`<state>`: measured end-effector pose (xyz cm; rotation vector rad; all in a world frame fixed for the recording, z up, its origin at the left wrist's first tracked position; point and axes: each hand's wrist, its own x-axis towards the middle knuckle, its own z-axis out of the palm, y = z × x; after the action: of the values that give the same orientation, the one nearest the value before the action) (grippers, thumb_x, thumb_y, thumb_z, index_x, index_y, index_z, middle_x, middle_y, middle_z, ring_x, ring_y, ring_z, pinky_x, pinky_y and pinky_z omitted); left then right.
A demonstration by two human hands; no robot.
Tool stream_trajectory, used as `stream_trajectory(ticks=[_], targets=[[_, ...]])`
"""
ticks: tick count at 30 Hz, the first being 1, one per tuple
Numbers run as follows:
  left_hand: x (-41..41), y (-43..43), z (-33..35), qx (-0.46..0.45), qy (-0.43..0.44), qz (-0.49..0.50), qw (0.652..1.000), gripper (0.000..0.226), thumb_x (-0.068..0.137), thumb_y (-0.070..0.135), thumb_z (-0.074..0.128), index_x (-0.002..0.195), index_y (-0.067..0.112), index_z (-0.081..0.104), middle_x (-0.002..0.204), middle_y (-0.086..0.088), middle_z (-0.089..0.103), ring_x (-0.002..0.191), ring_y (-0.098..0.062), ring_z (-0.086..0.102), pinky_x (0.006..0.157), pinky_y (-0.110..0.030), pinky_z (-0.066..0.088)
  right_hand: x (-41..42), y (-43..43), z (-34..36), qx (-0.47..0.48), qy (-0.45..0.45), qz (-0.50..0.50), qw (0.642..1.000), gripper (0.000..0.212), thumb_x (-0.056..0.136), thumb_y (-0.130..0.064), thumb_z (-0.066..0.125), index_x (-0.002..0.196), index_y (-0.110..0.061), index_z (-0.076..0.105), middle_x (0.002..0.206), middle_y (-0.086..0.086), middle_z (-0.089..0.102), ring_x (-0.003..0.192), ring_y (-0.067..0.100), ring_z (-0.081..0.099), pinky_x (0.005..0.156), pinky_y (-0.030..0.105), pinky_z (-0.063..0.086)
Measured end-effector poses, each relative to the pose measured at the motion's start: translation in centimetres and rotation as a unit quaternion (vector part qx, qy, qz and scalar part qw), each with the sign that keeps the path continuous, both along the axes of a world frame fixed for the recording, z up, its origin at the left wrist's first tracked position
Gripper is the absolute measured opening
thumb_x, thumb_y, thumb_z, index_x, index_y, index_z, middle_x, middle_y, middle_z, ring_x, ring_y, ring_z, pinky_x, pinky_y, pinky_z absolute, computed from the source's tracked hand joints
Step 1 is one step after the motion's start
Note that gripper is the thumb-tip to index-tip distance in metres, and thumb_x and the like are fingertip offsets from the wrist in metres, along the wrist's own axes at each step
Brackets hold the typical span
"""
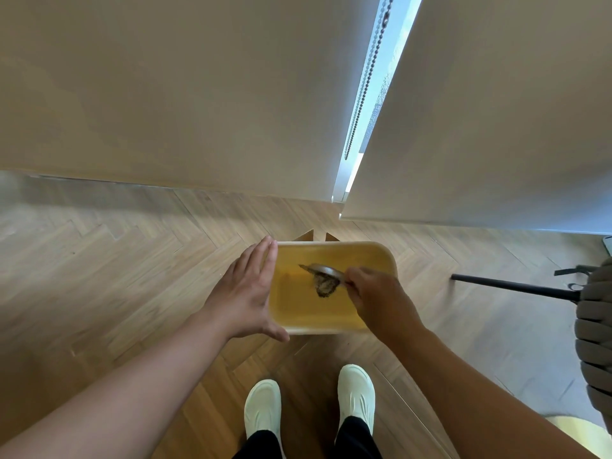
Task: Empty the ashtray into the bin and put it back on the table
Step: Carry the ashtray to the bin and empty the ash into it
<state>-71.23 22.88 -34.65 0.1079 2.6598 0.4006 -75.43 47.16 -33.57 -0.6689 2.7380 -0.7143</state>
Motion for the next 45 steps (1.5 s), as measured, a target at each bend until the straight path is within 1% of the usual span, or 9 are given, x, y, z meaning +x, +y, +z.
stream_trajectory(ticks=[2,6,12,27,34,36,38,42,45], targets=[[0.0,0.0,0.1,0.000,-0.002,0.001,1.000,0.160,0.040,0.078,0.079,0.150,0.023,-0.024,0.162,0.000,-0.021,0.150,-0.020,-0.014,0.122,-0.039,0.007,0.7,-0.6,-0.1,0.056,0.063,0.068,0.994,0.019,0.078,-0.002,0.076,0.094,-0.006,0.068,0.075,0.009,0.067,0.062,0.022,0.058,0.050,0.031,0.046],[0.1,0.0,0.3,-0.002,-0.008,0.001,1.000,0.160,0.041,0.077,0.080,0.150,0.022,-0.023,0.162,0.000,-0.020,0.150,-0.021,-0.014,0.123,-0.042,0.010,1.7,-0.6,-0.3,0.103,0.118,0.099,0.983,0.039,0.063,0.000,0.086,0.098,-0.004,0.071,0.085,0.010,0.074,0.068,0.024,0.067,0.049,0.033,0.056],[0.1,0.1,0.2,-0.003,-0.009,0.004,1.000,0.160,0.041,0.077,0.079,0.151,0.022,-0.023,0.162,-0.001,-0.020,0.150,-0.021,-0.014,0.123,-0.042,0.007,2.2,0.2,-0.4,0.108,0.137,0.103,0.979,0.031,0.056,0.005,0.086,0.080,-0.005,0.069,0.069,0.009,0.067,0.061,0.024,0.062,0.045,0.029,0.052],[0.2,0.1,0.3,-0.013,-0.009,-0.002,1.000,0.159,0.042,0.078,0.078,0.150,0.021,-0.024,0.162,-0.002,-0.020,0.150,-0.023,-0.013,0.123,-0.044,0.009,2.9,0.7,-0.5,0.102,0.119,0.093,0.983,0.039,0.056,-0.007,0.093,0.090,-0.007,0.073,0.077,0.008,0.073,0.067,0.022,0.068,0.054,0.035,0.059],[0.2,0.0,0.0,-0.009,-0.008,-0.001,1.000,0.160,0.041,0.078,0.078,0.149,0.023,-0.026,0.162,-0.002,-0.021,0.150,-0.022,-0.015,0.122,-0.040,0.004,2.7,0.5,-0.1,-0.003,0.020,-0.033,0.999,0.004,0.084,-0.006,0.073,0.082,-0.009,0.071,0.067,0.001,0.064,0.052,0.013,0.054,0.049,0.023,0.048],[0.2,0.0,-0.1,-0.008,-0.007,0.000,1.000,0.160,0.041,0.078,0.078,0.149,0.023,-0.026,0.162,-0.002,-0.021,0.150,-0.022,-0.015,0.120,-0.038,0.002,2.3,0.6,0.0,-0.054,-0.021,-0.094,0.994,0.005,0.085,-0.009,0.071,0.081,-0.011,0.072,0.064,-0.007,0.060,0.051,0.003,0.050,0.051,0.012,0.038],[0.2,-0.1,0.0,-0.012,-0.006,0.000,1.000,0.159,0.041,0.079,0.077,0.150,0.023,-0.025,0.162,-0.002,-0.021,0.150,-0.022,-0.014,0.120,-0.039,0.003,2.1,0.7,0.1,-0.094,-0.072,-0.160,0.980,0.003,0.085,-0.013,0.072,0.083,-0.015,0.075,0.065,-0.011,0.061,0.054,-0.001,0.055,0.058,0.007,0.037],[0.1,0.0,0.4,-0.007,-0.007,0.005,1.000,0.157,0.043,0.081,0.075,0.151,0.022,-0.023,0.163,-0.002,-0.019,0.150,-0.022,-0.014,0.122,-0.041,0.007,1.4,1.0,0.3,-0.156,-0.195,-0.255,0.934,0.005,0.084,-0.015,0.074,0.088,-0.015,0.076,0.073,-0.004,0.073,0.060,0.011,0.071,0.065,0.023,0.060],[0.1,0.1,0.7,-0.002,-0.003,0.008,1.000,0.151,0.047,0.083,0.071,0.152,0.022,-0.019,0.163,-0.001,-0.017,0.150,-0.021,-0.012,0.123,-0.041,0.009,1.0,1.2,0.6,-0.211,-0.284,-0.309,0.883,0.012,0.085,-0.011,0.073,0.097,-0.011,0.074,0.085,0.005,0.076,0.067,0.016,0.075,0.069,0.034,0.064]])
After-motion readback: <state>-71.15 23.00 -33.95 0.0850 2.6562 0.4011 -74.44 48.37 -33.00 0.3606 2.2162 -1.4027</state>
